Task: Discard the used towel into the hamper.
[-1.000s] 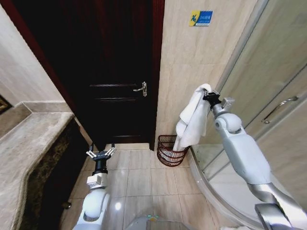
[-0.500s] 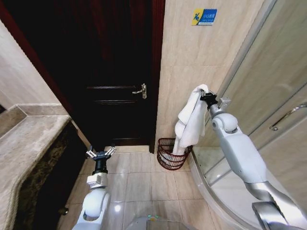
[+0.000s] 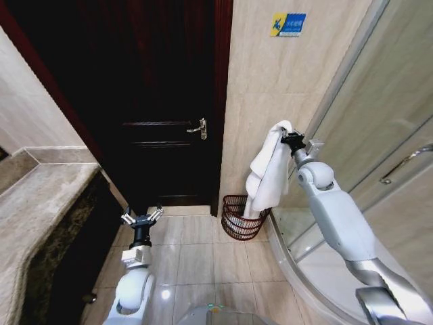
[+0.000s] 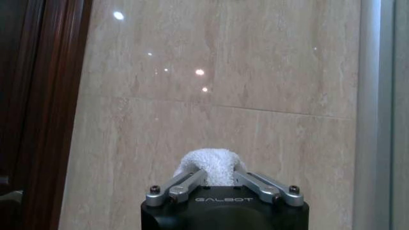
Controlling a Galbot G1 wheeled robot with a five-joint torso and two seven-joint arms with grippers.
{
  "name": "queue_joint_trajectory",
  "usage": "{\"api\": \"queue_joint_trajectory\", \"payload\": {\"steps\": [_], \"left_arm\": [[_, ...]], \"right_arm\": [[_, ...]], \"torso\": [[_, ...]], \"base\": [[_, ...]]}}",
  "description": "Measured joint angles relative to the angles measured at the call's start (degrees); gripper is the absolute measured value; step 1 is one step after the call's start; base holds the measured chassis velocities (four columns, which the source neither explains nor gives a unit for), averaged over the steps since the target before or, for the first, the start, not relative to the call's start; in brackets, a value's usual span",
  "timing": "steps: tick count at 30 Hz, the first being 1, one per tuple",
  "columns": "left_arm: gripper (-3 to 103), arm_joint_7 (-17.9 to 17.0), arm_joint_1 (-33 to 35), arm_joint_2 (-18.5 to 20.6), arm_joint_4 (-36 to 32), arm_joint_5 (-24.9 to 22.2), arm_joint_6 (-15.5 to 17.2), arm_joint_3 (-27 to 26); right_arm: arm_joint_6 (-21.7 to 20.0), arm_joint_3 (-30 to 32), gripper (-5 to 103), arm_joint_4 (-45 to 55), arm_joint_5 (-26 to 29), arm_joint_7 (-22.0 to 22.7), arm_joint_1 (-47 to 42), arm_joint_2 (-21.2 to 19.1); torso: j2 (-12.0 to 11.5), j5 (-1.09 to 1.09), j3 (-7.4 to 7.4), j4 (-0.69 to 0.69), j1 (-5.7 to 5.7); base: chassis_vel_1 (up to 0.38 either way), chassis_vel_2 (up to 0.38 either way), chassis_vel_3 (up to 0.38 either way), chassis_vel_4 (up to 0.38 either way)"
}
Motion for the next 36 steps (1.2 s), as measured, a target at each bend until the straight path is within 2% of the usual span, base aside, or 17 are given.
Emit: {"api": "queue_joint_trajectory", "payload": {"steps": [24, 29, 36], "left_arm": [[100, -0.08, 0.28, -0.3, -0.31, 0.41, -0.37, 0.06], [100, 0.97, 0.39, -0.53, -0.24, 0.35, -1.06, 0.01], [100, 1.22, 0.03, -0.44, 1.05, 0.79, -1.17, 0.7]], "right_arm": [[0.0, 0.95, 4, 1.39, 0.27, -0.07, -1.6, -0.77], [-0.04, 0.54, 4, 1.62, 0.62, 0.91, -1.73, -0.17], [0.07, 1.79, 4, 1.44, 0.36, 1.3, -2.78, 1.33]], "torso": [[0.0, 0.0, 0.0, 0.0, 0.01], [-0.02, 0.0, 0.01, 0.0, 0.02], [-1.66, -0.01, -0.91, 0.01, -0.76]], "base": [[-0.052, 0.051, 0.046, -0.047], [-0.01, 0.012, 0.008, -0.011], [0.0, 0.0, 0.0, 0.0]]}}
